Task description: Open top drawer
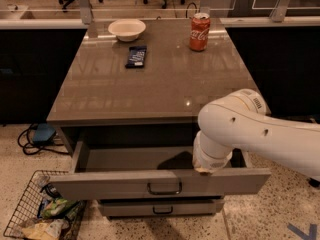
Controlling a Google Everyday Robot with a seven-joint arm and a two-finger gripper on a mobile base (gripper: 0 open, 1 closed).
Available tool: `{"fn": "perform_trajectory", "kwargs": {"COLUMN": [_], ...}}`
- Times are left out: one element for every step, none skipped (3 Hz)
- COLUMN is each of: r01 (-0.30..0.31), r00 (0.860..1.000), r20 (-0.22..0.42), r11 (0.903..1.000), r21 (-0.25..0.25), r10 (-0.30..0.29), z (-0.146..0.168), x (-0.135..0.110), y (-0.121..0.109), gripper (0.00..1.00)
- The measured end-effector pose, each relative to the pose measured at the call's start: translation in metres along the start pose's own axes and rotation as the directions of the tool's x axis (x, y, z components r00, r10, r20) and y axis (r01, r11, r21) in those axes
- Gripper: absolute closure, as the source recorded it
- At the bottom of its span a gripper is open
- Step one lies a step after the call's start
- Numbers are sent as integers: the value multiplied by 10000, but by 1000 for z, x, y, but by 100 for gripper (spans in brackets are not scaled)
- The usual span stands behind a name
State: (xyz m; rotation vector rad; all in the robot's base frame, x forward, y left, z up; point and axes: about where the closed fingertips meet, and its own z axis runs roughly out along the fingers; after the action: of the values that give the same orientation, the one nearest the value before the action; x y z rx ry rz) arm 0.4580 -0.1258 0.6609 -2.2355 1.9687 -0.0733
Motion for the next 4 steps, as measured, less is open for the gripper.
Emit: {"fn": "perform_trajectory", "kwargs": {"r01": [-230, -232, -502, -702], "r00": [9997, 9997, 9987, 9975], "r20": [-15, -15, -97, -127], "r11": [9995, 9995, 9964, 9895], "r21": [-221, -222, -685, -1261], "r10": [230, 232, 496, 691], "z": [0, 0, -3, -1], "x": [2, 1, -3, -7], "y": [15, 15, 44, 60], "gripper": [100, 100, 100, 100]}}
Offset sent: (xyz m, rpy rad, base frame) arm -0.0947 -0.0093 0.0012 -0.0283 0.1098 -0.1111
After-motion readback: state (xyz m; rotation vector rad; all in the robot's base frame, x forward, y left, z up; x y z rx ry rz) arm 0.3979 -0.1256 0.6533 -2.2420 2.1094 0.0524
